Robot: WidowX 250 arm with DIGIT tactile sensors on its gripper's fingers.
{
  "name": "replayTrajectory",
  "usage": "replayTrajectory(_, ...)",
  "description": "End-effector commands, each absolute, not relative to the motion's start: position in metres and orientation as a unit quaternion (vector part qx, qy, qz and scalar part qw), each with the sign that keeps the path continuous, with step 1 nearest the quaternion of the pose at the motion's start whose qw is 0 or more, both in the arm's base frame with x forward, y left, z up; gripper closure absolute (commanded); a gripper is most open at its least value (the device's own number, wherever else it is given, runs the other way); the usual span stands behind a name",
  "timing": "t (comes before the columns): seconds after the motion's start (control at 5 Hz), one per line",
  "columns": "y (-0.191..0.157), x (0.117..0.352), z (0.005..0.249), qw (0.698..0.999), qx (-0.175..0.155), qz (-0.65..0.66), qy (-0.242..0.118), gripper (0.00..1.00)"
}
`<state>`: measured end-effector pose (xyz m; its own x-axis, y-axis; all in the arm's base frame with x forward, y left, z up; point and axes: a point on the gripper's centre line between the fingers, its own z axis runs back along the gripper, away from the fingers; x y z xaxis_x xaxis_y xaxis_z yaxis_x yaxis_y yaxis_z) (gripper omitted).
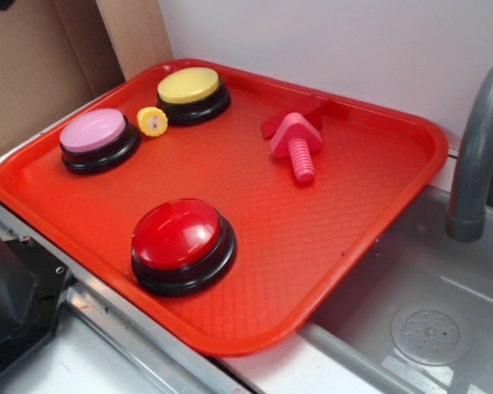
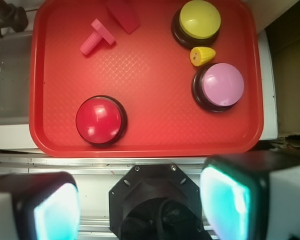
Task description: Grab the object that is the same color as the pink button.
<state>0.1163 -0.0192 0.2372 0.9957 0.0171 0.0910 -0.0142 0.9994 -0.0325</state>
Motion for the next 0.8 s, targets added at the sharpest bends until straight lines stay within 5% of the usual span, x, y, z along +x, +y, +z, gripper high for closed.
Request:
replayTrajectory(0.0, -0.019, 0.116, 0.237, 0.999, -0.016, 0.008, -0.046, 0.00)
replayTrajectory(0.4, -0.044, 0.155, 0.221, 0.998, -0.004, 0.054, -0.032, 0.00)
replayTrajectory(0.6, -0.054, 0.181, 0.209, 0.990, -0.030, 0.136, -0.029, 0.00)
